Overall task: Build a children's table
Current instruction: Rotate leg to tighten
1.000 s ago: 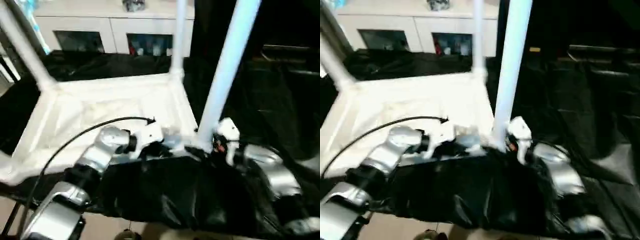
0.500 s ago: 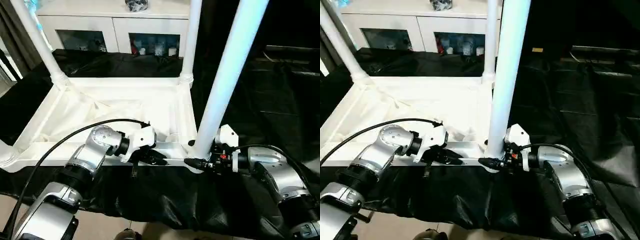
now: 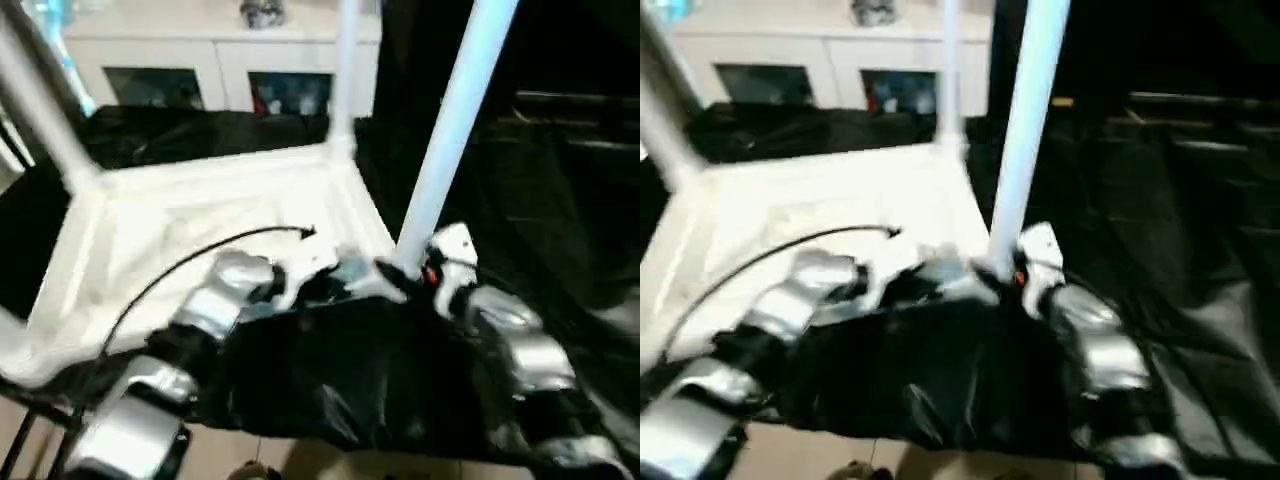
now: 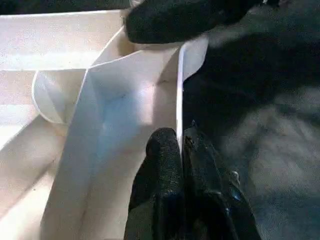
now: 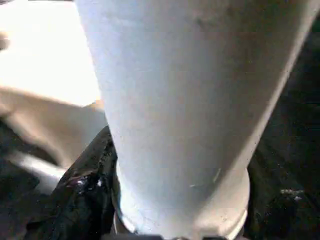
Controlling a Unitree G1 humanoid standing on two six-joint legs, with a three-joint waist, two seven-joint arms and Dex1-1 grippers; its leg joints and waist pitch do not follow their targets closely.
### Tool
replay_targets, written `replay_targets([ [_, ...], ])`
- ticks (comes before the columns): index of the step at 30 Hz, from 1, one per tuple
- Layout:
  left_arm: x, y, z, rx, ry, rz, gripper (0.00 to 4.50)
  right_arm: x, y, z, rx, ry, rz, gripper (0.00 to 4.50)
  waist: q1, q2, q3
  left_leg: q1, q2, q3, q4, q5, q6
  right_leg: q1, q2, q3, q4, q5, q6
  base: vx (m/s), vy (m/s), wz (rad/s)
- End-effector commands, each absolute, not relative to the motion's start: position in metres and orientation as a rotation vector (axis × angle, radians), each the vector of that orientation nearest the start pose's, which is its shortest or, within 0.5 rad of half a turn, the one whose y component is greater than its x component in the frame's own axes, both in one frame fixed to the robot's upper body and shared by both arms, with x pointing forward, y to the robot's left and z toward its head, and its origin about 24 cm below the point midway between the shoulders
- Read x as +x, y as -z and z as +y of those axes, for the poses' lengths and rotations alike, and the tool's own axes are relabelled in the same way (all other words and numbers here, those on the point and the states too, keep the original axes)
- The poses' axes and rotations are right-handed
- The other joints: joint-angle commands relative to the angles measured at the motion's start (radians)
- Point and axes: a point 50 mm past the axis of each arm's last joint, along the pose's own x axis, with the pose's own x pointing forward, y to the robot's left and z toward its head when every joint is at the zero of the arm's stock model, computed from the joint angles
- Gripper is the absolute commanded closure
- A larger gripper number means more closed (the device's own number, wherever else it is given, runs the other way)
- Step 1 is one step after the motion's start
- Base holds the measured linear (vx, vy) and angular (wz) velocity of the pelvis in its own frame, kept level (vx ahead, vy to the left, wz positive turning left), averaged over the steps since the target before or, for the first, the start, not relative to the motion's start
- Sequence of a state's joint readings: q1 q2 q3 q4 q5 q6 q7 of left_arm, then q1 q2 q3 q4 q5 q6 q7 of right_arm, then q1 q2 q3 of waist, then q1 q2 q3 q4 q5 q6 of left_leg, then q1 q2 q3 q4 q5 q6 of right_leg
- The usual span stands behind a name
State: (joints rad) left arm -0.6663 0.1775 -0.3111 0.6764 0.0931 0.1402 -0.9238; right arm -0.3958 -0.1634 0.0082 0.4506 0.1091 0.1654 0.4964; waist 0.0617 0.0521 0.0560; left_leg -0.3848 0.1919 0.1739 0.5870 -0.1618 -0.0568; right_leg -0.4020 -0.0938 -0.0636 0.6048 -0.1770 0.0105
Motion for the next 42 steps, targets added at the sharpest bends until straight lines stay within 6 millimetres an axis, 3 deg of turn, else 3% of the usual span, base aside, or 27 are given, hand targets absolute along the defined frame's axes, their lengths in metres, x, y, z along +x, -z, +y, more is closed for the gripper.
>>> replay_targets([
  [1,0.339,-0.064,0.064,0.411,1.089,0.301,4.50,0.310,-0.022,-0.106,0.038,-0.629,0.293,1.76,0.000,-0.012,-0.063,0.022,0.025,-0.013,-0.078,-0.367,-0.008,0.032,-0.050,0.033,-0.102,-0.440,-0.167,0.000,0.000,0.00],
  [2,0.338,-0.063,0.062,0.413,1.090,0.301,4.50,0.311,-0.023,-0.102,0.045,-0.622,0.291,1.76,-0.001,-0.016,-0.063,0.019,0.025,-0.012,-0.078,-0.363,-0.003,0.033,-0.050,0.033,-0.102,-0.432,-0.167,0.000,0.000,0.00],
  [6,0.332,-0.059,0.058,0.444,1.121,0.287,4.50,0.314,-0.029,-0.085,0.027,-0.610,0.231,1.76,-0.007,-0.010,-0.065,0.015,0.026,-0.012,-0.080,-0.352,0.001,0.035,-0.049,0.034,-0.095,-0.369,-0.180,0.000,0.000,0.00],
  [7,0.330,-0.060,0.059,0.444,1.136,0.280,4.50,0.315,-0.029,-0.085,0.025,-0.619,0.222,1.20,-0.007,-0.006,-0.065,0.015,0.026,-0.012,-0.080,-0.355,0.000,0.036,-0.049,0.034,-0.094,-0.368,-0.181,0.000,0.000,0.00],
  [11,0.326,-0.061,0.066,0.448,1.200,0.257,4.50,0.314,-0.033,-0.092,0.061,-0.668,0.220,0.77,-0.016,-0.005,-0.066,0.013,0.026,-0.012,-0.081,-0.360,0.009,0.040,-0.046,0.034,-0.092,-0.329,-0.193,0.000,0.000,0.00],
  [12,0.326,-0.061,0.067,0.452,1.213,0.251,4.50,0.314,-0.033,-0.093,0.042,-0.678,0.219,0.77,-0.018,-0.001,-0.067,0.012,0.026,-0.012,-0.080,-0.351,0.011,0.041,-0.046,0.035,-0.090,-0.308,-0.200,0.000,0.000,0.00],
  [14,0.324,-0.060,0.071,0.461,1.238,0.257,4.50,0.313,-0.035,-0.098,0.011,-0.701,0.214,0.61,-0.021,-0.005,-0.069,0.011,0.025,-0.011,-0.079,-0.339,0.016,0.045,-0.046,0.034,-0.089,-0.288,-0.207,0.000,0.000,0.00],
  [24,0.316,-0.060,0.101,0.460,1.397,0.302,4.50,0.294,-0.043,-0.134,-0.090,-1.037,0.236,0.61,-0.007,-0.003,-0.075,0.012,0.032,-0.005,-0.070,-0.242,0.069,0.054,-0.044,0.033,-0.071,-0.133,-0.269,0.000,0.000,0.00],
  [32,0.314,-0.060,0.112,0.441,1.471,0.334,4.50,0.279,-0.044,-0.145,-0.131,-1.272,0.325,0.61,0.013,-0.005,-0.074,0.015,0.035,-0.002,-0.068,-0.258,0.069,0.052,-0.046,0.033,-0.069,-0.152,-0.283,0.000,0.000,0.00],
  [33,0.313,-0.059,0.115,0.437,1.490,0.349,4.50,0.277,-0.045,-0.145,-0.139,-1.310,0.341,0.89,0.015,-0.008,-0.074,0.016,0.035,-0.002,-0.068,-0.258,0.067,0.051,-0.047,0.033,-0.071,-0.163,-0.279,0.000,0.000,0.00],
  [42,0.311,-0.059,0.123,0.442,1.541,0.383,4.50,0.273,-0.044,-0.143,-0.138,-1.387,0.375,1.54,0.029,-0.009,-0.074,0.017,0.038,-0.003,-0.069,-0.255,0.056,0.047,-0.048,0.035,-0.069,-0.191,-0.270,0.000,0.000,0.00],
])
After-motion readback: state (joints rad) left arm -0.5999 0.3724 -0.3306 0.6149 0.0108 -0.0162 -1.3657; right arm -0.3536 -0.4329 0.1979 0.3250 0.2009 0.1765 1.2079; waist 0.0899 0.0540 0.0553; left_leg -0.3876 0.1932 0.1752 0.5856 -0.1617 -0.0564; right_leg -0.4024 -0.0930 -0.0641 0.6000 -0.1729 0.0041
